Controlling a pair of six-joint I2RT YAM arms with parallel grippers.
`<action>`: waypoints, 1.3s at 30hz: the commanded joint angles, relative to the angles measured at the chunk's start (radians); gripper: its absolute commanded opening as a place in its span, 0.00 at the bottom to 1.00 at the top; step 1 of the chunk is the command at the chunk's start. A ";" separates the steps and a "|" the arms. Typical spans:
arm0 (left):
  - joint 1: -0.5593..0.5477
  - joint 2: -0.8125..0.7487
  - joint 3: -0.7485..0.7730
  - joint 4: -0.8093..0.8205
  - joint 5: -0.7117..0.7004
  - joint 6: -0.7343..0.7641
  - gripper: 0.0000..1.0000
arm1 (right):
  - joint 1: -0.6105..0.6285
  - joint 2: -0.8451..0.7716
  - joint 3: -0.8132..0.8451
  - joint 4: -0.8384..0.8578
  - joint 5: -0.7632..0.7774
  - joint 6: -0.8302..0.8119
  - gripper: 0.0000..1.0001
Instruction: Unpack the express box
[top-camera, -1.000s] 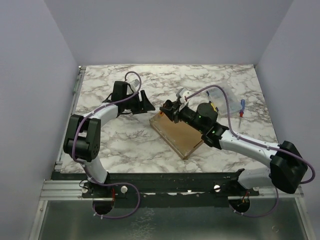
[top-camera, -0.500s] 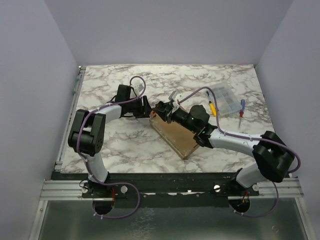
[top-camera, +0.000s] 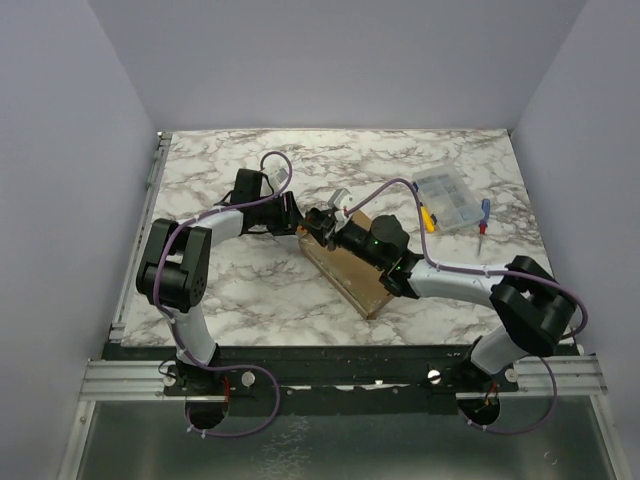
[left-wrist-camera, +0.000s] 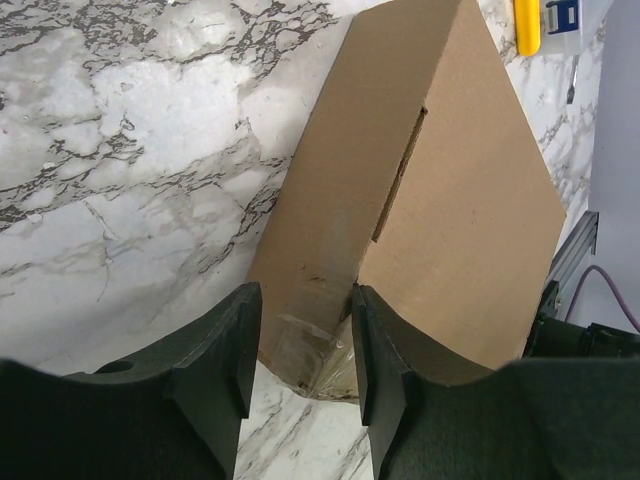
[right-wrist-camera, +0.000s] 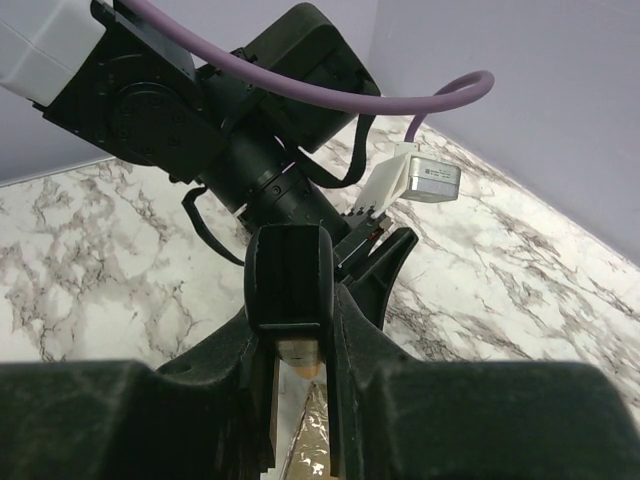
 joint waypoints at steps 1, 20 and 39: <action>-0.003 0.033 0.008 -0.023 -0.019 0.025 0.45 | 0.007 0.031 0.005 0.061 0.033 -0.011 0.01; -0.004 0.042 0.013 -0.031 -0.018 0.023 0.40 | 0.017 0.072 0.021 0.062 0.040 -0.013 0.01; -0.004 0.055 0.024 -0.067 -0.058 0.044 0.37 | 0.038 0.103 0.019 0.046 0.156 -0.016 0.01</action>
